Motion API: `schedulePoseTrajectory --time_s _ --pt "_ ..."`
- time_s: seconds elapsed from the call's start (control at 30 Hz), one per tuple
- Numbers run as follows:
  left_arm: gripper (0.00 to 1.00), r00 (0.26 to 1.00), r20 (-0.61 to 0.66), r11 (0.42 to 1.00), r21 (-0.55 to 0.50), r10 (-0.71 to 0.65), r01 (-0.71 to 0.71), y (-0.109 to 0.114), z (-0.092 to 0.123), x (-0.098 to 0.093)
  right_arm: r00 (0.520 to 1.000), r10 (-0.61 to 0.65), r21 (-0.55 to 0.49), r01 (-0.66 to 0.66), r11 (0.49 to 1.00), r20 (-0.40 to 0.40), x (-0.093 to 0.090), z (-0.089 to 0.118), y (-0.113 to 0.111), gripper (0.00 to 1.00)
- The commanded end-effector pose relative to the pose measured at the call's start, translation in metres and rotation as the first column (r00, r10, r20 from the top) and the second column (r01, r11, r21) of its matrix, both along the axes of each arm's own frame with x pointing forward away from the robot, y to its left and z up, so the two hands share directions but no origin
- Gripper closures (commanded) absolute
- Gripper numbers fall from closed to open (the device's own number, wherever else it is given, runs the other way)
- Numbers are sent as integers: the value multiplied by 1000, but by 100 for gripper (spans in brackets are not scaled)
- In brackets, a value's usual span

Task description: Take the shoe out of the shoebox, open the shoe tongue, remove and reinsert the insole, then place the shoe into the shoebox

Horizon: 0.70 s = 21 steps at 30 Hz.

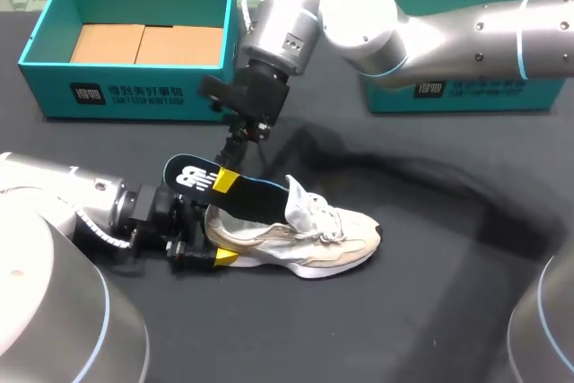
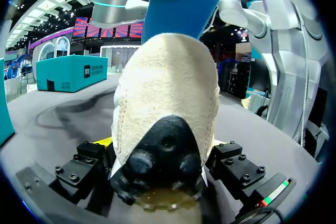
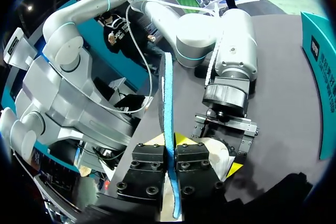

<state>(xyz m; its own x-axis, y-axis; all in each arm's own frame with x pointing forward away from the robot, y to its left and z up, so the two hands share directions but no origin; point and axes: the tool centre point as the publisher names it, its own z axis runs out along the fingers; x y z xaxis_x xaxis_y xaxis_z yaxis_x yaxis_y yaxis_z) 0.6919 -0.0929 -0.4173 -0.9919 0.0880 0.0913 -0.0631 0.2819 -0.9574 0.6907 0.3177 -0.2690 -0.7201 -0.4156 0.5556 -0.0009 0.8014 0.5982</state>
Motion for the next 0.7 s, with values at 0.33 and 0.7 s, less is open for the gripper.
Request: schedulePoseTrajectory --time_s 0.33,0.7 --pt "100 1000 0 1000 1 0 0 0 -1 0 1000 -12 110 10 994 18 2 38 13 100" --pt "100 1000 0 1000 1 0 0 0 -1 0 988 -154 267 143 953 21 -1 91 -9 100"
